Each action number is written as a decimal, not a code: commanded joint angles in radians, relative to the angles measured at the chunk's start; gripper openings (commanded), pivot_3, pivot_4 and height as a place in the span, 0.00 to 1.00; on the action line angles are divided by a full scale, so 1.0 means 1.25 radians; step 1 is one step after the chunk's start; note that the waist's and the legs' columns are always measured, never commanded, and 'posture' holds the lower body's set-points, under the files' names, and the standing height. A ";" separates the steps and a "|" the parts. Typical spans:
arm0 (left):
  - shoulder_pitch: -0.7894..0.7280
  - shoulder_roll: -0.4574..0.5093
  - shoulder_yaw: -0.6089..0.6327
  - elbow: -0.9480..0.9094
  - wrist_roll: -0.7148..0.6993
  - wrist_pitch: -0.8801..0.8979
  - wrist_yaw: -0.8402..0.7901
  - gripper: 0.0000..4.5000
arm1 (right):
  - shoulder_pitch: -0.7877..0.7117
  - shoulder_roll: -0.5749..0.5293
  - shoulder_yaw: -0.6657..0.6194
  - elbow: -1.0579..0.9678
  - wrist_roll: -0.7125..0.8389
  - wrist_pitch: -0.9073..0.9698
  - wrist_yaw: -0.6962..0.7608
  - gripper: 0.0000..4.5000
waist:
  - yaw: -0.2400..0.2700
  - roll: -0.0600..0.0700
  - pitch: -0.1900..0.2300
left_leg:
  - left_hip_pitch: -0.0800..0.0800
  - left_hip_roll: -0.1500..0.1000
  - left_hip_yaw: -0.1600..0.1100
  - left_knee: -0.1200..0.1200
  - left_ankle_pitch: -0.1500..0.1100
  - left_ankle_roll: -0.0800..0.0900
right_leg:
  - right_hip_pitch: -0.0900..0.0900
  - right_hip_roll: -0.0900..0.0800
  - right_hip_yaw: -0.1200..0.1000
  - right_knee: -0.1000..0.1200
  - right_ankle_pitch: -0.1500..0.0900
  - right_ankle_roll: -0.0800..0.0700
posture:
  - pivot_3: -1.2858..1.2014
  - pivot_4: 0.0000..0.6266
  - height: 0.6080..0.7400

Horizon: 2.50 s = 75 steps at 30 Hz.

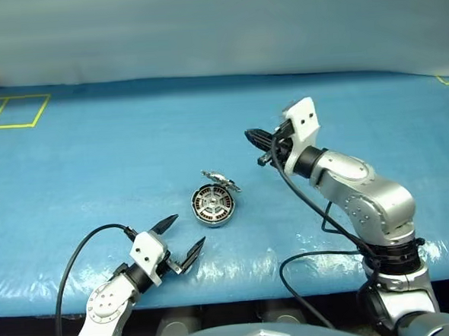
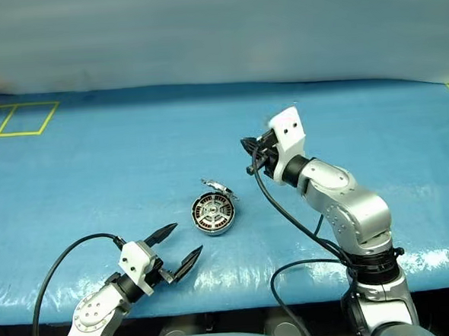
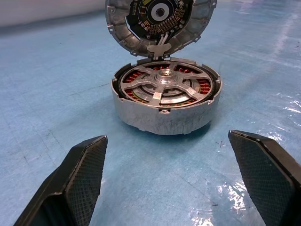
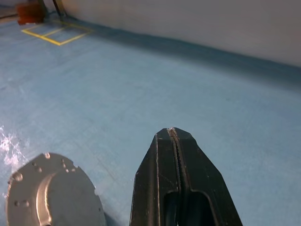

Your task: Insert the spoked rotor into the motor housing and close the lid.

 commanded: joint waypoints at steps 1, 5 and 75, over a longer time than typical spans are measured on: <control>0.000 -0.004 -0.002 -0.001 -0.008 -0.018 -0.006 1.00 | -0.005 0.039 0.032 0.024 0.000 -0.038 0.035 0.01 | -0.004 0.000 0.000 | 0.000 0.000 0.000 0.000 0.000 0.000 | 0.000 0.000 0.000 0.000 0.000 0.000 | 0.52 0.24 1.00; 0.002 -0.005 -0.001 -0.001 -0.008 -0.019 -0.008 1.00 | -0.004 0.082 0.047 0.063 0.017 -0.036 0.071 0.01 | -0.004 0.000 0.000 | 0.001 0.000 -0.001 0.001 0.000 0.000 | 0.001 0.000 0.000 0.000 0.000 0.000 | 0.52 0.24 1.00; 0.027 -0.004 0.007 -0.004 -0.006 -0.022 -0.005 1.00 | 0.199 0.142 0.274 0.013 -0.222 -0.126 0.001 1.00 | -0.002 0.000 0.000 | 0.004 0.001 -0.002 0.001 0.000 0.000 | 0.001 0.000 0.001 -0.001 -0.004 0.001 | 0.52 0.24 1.00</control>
